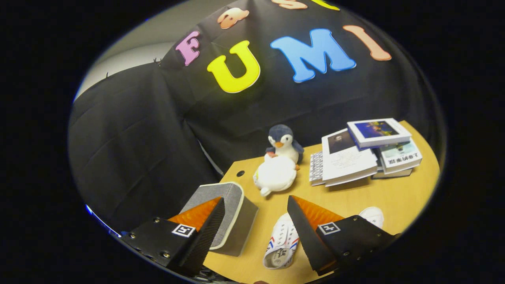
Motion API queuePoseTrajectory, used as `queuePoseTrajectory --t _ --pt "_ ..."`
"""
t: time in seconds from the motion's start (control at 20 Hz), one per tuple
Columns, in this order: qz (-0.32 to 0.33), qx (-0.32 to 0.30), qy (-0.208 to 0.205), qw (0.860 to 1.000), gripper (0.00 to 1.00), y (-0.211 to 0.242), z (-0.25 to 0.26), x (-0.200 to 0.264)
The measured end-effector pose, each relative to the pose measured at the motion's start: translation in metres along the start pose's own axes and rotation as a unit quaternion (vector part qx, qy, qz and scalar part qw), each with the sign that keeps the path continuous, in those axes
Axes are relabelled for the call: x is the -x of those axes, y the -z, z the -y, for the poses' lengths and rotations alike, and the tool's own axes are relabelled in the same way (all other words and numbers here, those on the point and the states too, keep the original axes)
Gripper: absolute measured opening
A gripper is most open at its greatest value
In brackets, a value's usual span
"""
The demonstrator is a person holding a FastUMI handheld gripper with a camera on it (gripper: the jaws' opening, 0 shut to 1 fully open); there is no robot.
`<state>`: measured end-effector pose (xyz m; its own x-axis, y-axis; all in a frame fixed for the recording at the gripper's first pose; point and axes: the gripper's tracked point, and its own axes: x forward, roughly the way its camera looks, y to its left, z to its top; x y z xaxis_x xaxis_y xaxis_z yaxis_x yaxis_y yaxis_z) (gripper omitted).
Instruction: Open the storage box then place both shoes into the box .Put the left shoe in first, then the right shoe, with the right side of both shoes facing outward in a uniform manner.
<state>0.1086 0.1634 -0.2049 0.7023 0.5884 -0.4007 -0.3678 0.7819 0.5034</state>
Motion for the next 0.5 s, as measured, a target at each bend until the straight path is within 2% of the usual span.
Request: queuePoseTrajectory --t 0.25,0.5 --pt "-0.066 -0.019 -0.050 0.996 0.97 0.032 -0.014 -0.043" --pt "-0.130 -0.054 -0.087 0.986 0.97 0.060 -0.027 -0.081"
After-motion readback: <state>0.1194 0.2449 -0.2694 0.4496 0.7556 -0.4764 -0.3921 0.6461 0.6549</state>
